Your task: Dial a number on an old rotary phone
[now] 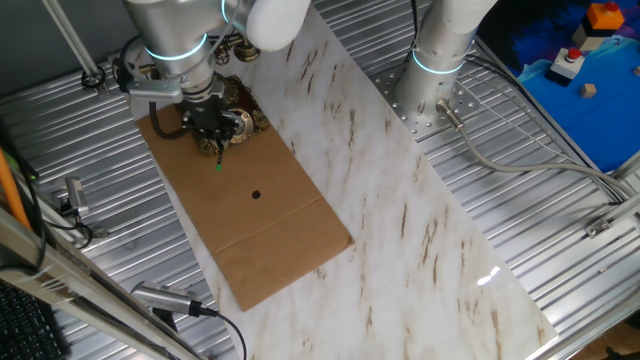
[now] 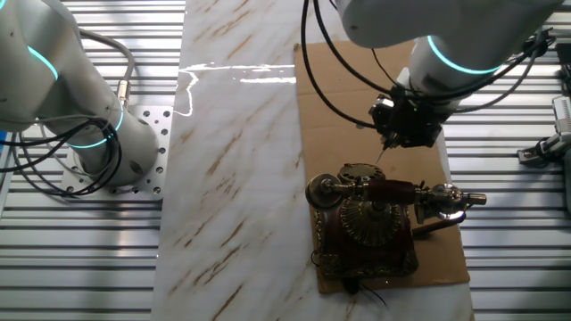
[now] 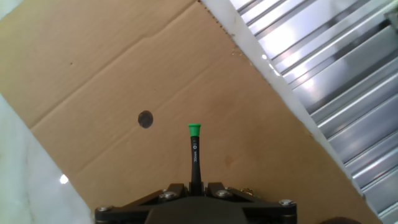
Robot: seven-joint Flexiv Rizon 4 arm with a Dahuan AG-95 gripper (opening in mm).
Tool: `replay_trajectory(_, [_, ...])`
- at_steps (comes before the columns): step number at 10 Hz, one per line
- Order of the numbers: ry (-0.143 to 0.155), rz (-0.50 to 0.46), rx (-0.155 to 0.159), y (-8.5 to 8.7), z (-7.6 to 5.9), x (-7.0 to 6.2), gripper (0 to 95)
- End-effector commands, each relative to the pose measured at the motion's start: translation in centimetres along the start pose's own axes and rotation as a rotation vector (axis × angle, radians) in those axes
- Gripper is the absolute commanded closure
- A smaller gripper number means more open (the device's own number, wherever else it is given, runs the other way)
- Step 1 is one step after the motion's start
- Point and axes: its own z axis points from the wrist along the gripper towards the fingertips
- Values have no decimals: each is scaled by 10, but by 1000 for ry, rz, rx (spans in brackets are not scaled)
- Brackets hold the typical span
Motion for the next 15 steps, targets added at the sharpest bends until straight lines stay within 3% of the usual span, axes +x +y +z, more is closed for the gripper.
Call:
replay_trajectory(1, [18,14,2,0,0,0,950])
replay_trajectory(3, [26,20,-2,0,0,0,950])
replay_trajectory(5, [72,-17,-16,0,0,0,950])
replay_trajectory(7, [75,-23,-27,0,0,0,950])
replay_trajectory(8, [60,-14,-31,0,0,0,950])
replay_trajectory(9, [17,-8,-45,0,0,0,950])
replay_trajectory(10, [-13,-7,-40,1,-1,-1,950])
replay_trajectory(11, [-36,0,-14,2,-2,0,950])
replay_trajectory(15, [-50,-25,17,4,2,8,950])
